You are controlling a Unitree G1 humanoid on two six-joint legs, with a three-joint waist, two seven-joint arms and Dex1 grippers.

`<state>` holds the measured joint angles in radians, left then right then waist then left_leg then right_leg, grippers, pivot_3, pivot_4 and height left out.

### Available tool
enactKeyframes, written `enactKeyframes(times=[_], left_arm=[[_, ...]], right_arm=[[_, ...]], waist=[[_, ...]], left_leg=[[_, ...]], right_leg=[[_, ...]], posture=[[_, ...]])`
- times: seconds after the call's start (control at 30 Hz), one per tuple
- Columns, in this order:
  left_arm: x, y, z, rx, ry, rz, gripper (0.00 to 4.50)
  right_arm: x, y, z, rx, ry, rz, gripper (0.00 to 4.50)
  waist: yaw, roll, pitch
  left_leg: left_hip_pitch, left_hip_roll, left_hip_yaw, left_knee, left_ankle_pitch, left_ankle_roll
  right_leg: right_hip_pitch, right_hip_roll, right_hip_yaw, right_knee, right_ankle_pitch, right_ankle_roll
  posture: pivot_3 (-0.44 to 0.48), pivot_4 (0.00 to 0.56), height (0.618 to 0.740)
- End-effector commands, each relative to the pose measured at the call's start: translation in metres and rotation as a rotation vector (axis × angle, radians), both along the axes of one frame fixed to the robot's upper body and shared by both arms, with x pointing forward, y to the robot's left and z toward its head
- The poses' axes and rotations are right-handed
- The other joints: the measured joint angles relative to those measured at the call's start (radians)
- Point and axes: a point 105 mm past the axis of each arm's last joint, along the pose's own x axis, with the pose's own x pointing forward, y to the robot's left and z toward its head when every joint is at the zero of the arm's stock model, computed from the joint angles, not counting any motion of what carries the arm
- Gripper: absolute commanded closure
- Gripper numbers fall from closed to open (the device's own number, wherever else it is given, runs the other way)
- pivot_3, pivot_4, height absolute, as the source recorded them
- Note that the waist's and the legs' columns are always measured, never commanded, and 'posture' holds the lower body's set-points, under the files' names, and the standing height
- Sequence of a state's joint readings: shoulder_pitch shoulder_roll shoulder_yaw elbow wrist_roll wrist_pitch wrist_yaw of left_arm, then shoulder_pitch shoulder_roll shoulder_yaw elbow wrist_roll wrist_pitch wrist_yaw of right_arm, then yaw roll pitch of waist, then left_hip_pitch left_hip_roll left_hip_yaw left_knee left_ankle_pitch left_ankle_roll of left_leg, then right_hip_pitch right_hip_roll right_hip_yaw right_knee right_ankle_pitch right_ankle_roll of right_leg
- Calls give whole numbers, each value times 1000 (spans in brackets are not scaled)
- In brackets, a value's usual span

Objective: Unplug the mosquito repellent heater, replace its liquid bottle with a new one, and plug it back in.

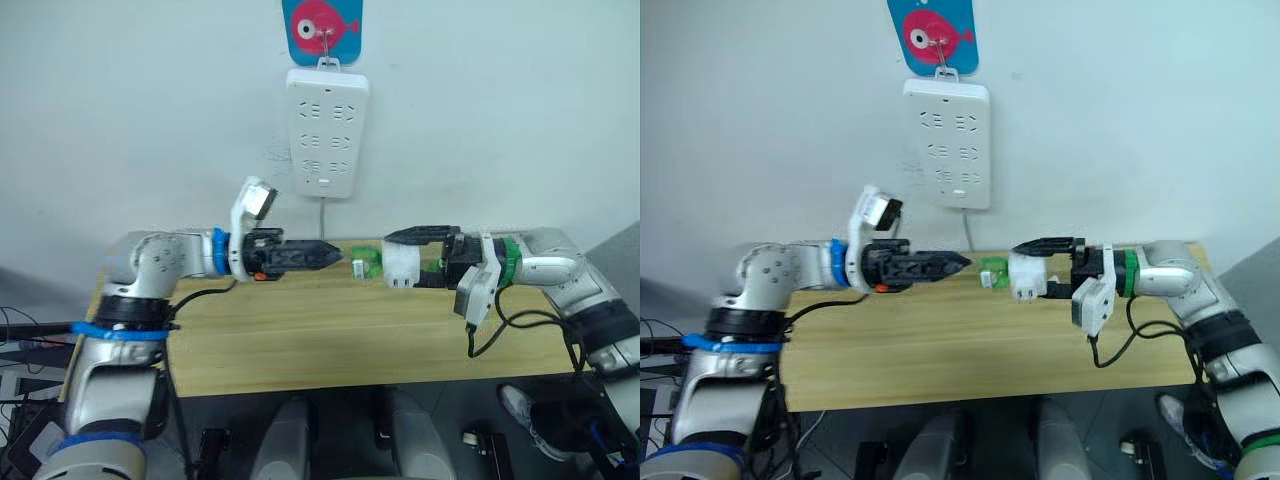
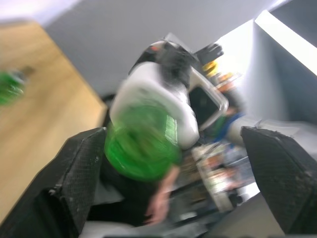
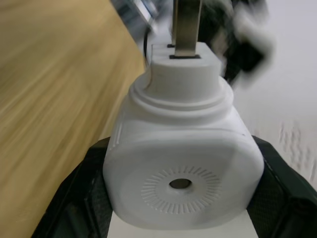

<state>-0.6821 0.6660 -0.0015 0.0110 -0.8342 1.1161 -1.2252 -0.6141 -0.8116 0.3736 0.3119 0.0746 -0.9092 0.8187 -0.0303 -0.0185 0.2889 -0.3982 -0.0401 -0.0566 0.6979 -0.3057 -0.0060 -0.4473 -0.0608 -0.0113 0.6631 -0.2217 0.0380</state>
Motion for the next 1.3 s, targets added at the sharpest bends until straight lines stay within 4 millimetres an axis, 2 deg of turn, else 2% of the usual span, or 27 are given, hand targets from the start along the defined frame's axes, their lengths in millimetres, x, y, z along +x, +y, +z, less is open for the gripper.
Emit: enactKeyframes(times=[0.03,0.1,0.17,0.27,0.4,0.53,0.73,1.0,1.2,1.3], left_arm=[[-1,-3,-16,178,-393,17,0],[14,-4,-22,259,-718,113,0],[19,-13,-18,273,-996,171,0],[15,-25,-16,276,-1257,181,0],[10,-42,-21,307,-1460,138,0],[8,-54,-30,335,-1482,84,0],[13,-64,-43,421,-1445,78,0],[19,-75,-43,472,-1485,109,0],[16,-81,-45,484,-1476,91,0],[17,-80,-48,505,-1475,91,622]], right_arm=[[4,-8,7,161,372,-147,1495],[5,-9,4,270,652,-244,1495],[3,-8,-3,345,941,-348,1495],[-5,-4,-7,420,1246,-452,1495],[-9,1,-7,454,1462,-549,1495],[-2,6,2,549,1550,-589,1495],[-2,11,2,548,1580,-640,1495],[-5,19,2,583,1623,-650,1495],[-7,24,3,617,1650,-660,1495],[-11,28,4,608,1667,-645,1495]], waist=[[2,1,0],[6,1,0],[11,1,0],[23,0,0],[30,0,-1],[32,0,-1],[30,0,-1],[30,-1,-2],[29,-1,-2],[29,-1,-2]], left_leg=[[0,0,0,-1,0,0],[-1,0,-1,0,0,0],[-1,0,-1,2,0,0],[-2,0,0,2,0,0],[-1,0,0,1,0,1],[-2,0,0,1,-1,2],[-2,-1,0,1,-1,2],[-2,0,1,1,-1,2],[-2,0,1,1,-1,2],[-2,0,1,1,-1,2]], right_leg=[[0,-1,0,-1,0,0],[1,-1,0,-1,0,0],[1,-2,-1,-2,1,-2],[2,-3,-1,-4,2,-3],[2,-3,-1,-4,2,-3],[1,-3,-2,-3,2,-2],[1,-3,-2,-2,2,-2],[1,-2,-2,-1,2,-2],[1,-2,-2,0,2,-2],[1,-2,-2,0,2,-2]], posture=[[20,262,740],[20,262,740],[28,262,740],[26,259,740],[24,255,740],[25,251,740],[21,246,740],[21,235,740],[22,225,740],[23,221,740]])
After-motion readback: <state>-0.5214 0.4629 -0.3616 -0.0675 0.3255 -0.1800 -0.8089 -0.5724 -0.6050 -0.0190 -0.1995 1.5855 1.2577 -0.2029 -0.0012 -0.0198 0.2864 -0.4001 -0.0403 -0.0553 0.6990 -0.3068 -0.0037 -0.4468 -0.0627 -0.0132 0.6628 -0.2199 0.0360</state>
